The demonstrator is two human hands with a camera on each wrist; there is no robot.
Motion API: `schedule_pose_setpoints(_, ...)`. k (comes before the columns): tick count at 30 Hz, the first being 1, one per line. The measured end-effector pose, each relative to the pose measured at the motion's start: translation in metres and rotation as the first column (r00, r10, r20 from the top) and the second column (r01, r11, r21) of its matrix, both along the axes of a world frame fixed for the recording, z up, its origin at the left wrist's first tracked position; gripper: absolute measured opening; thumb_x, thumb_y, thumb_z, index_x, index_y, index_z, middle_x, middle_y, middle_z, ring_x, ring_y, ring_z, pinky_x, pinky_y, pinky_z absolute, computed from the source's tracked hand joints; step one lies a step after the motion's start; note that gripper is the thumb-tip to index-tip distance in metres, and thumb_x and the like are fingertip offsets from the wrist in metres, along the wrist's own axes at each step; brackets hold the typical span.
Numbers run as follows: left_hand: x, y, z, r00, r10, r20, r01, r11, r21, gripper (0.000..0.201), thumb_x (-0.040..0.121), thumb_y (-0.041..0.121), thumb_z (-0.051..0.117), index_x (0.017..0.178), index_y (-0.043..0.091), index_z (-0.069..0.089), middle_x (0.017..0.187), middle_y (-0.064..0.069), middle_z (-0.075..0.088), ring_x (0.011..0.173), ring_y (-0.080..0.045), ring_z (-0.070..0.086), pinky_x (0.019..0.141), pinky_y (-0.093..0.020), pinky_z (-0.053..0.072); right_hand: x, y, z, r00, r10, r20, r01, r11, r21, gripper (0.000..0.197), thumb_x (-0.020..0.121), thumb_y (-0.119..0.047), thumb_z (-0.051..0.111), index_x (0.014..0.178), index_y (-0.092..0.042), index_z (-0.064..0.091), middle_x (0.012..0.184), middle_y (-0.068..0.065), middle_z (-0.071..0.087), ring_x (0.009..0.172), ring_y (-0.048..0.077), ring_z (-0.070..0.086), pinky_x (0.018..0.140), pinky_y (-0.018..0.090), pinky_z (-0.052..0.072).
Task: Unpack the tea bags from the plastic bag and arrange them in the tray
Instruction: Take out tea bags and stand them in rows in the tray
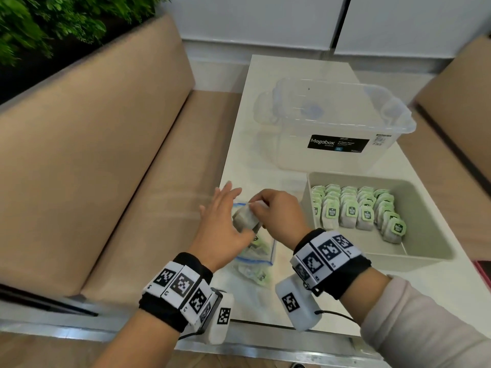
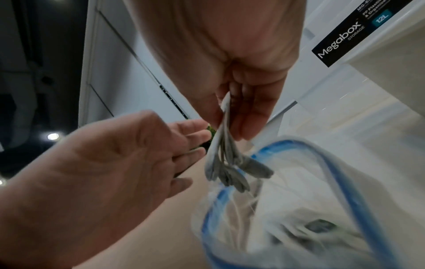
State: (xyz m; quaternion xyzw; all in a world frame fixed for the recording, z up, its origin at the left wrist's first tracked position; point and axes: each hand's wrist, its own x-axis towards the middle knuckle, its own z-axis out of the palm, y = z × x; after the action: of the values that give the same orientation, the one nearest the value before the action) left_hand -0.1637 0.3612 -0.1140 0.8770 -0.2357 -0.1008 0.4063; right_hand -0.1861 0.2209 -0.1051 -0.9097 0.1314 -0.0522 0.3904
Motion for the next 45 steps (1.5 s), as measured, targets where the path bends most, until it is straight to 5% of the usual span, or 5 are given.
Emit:
schedule_pose_setpoints(5,0.002,-0.015,0.008,0.999,-0.042,-0.025,0.042,0.999,0.021,0.098,0.076,0.032,0.071,0.149,0.021,0.006,0.145,0.000,0.035,0.135,-0.017,0.033,0.107,-0.028,0.032,0.005,-0.001,0.028,0.994,-0.091,0.062,0.073,0.968,0.240,0.004,0.083,-0.013,0.062,0.085,-0.015,0.059,0.062,-0.004,0.054,0.050,0.017,0.061,0.050,0.023,0.047)
schedule_pose_setpoints(11,0.008,-0.025,0.020,0.968,0.004,-0.252,-0.084,0.948,-0.307,0.034,0.087,0.002,0.050,0.118,0.016,0.051,0.111,-0.006,0.058,0.088,-0.015,0.059,0.081,-0.035,0.054,0.004,-0.008,0.056,0.988,-0.132,0.078,0.067,0.830,0.554,0.021,0.092,-0.025,0.056,0.093,-0.004,0.058,0.066,0.006,0.064,0.048,0.016,0.055,0.051,0.028,0.048)
schedule_pose_setpoints(15,0.003,-0.030,0.028,0.736,-0.244,-0.632,-0.232,0.785,-0.574,0.033,0.091,-0.002,0.045,0.122,0.009,0.049,0.116,-0.012,0.063,0.089,-0.023,0.067,0.069,-0.032,0.059,-0.001,-0.029,0.056,0.982,-0.104,0.161,0.034,0.920,0.390,0.014,0.090,-0.019,0.057,0.090,-0.007,0.065,0.071,-0.007,0.059,0.053,0.001,0.049,0.058,0.021,0.040)
schedule_pose_setpoints(23,-0.003,-0.051,0.029,0.579,-0.453,-0.678,-0.268,0.679,-0.683,0.029,0.091,-0.002,0.042,0.118,0.000,0.052,0.094,-0.014,0.071,0.089,-0.026,0.071,0.068,-0.029,0.059,-0.016,-0.066,0.053,0.996,0.084,0.036,-0.090,0.965,0.246,0.032,0.074,-0.013,0.078,0.102,-0.021,0.064,0.079,-0.011,0.061,0.048,-0.011,0.049,0.062,0.015,0.037)
schedule_pose_setpoints(45,-0.007,-0.123,0.007,0.711,-0.210,-0.671,-0.358,0.712,-0.604,0.023,0.084,0.009,0.060,0.106,0.013,0.056,0.104,-0.007,0.067,0.093,-0.018,0.069,0.071,-0.027,0.059,-0.015,-0.191,0.063,0.960,0.182,-0.214,-0.200,0.977,-0.068,0.007,0.080,-0.012,0.071,0.086,-0.016,0.069,0.066,-0.004,0.064,0.050,0.008,0.056,0.051,0.018,0.046)
